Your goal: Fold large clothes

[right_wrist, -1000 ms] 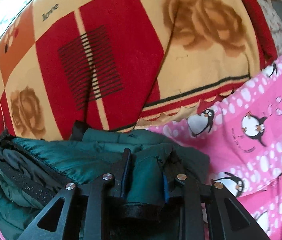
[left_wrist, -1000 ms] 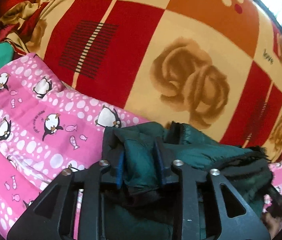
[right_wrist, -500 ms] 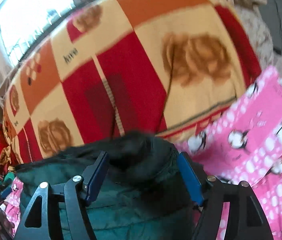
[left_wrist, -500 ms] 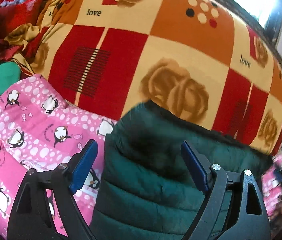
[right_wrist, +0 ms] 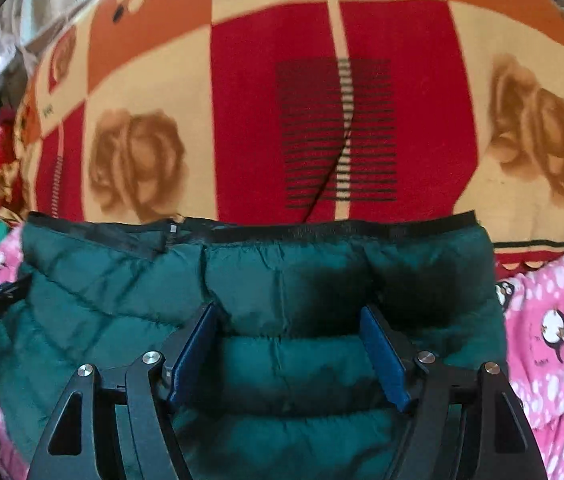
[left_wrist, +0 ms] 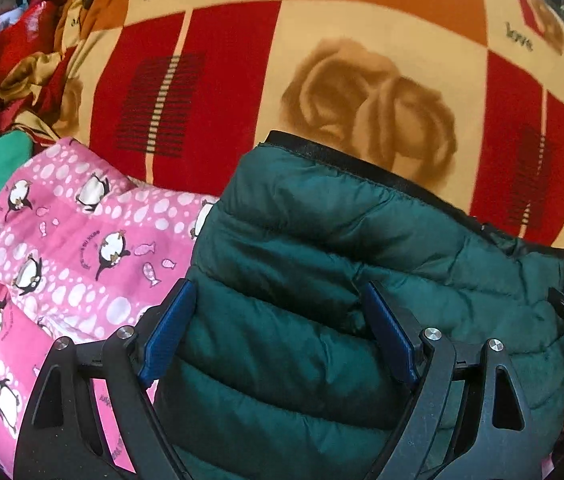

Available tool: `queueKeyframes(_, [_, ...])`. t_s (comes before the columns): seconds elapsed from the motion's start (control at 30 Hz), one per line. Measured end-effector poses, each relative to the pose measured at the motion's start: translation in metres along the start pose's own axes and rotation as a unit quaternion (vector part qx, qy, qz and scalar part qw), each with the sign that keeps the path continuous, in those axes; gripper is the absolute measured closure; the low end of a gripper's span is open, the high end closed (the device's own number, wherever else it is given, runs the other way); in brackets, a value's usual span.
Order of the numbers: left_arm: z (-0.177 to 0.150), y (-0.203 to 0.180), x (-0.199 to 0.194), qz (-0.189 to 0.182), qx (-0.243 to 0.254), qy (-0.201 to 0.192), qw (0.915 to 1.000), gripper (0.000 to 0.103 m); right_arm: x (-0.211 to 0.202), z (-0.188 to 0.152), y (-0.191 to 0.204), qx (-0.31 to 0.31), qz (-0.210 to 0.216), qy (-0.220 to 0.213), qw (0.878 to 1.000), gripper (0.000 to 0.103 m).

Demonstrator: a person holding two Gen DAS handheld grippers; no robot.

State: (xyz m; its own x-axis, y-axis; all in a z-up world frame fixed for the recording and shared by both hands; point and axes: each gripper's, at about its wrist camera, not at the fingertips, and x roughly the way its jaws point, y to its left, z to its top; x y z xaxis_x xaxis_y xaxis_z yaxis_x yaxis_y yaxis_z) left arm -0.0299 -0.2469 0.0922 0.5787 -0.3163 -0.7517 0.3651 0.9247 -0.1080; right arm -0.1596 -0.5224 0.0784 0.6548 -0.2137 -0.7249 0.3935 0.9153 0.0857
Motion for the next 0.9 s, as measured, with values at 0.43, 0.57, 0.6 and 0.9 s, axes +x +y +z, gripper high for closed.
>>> queueKeyframes(0.43, [0.007,0.021,0.036,-0.025,-0.061,0.045,0.9968,0.009,0.029,0.001,-0.021,0.068,0.014,0.038,0.997,0.032])
queueKeyframes(0.57, [0.005,0.023,0.036,-0.026,-0.058,0.042,0.9971,0.009,-0.005,0.002,-0.025,0.068,0.015,0.003,0.998,0.032])
queueKeyframes(0.6, [0.007,0.025,0.038,-0.025,-0.058,0.042,0.9971,0.009,-0.009,0.002,-0.028,0.066,0.007,-0.002,0.998,0.032])
queueKeyframes(0.9, [0.002,0.015,0.036,-0.013,-0.043,0.028,0.9986,0.009,0.018,-0.018,-0.084,0.132,-0.029,0.033,0.99,0.031])
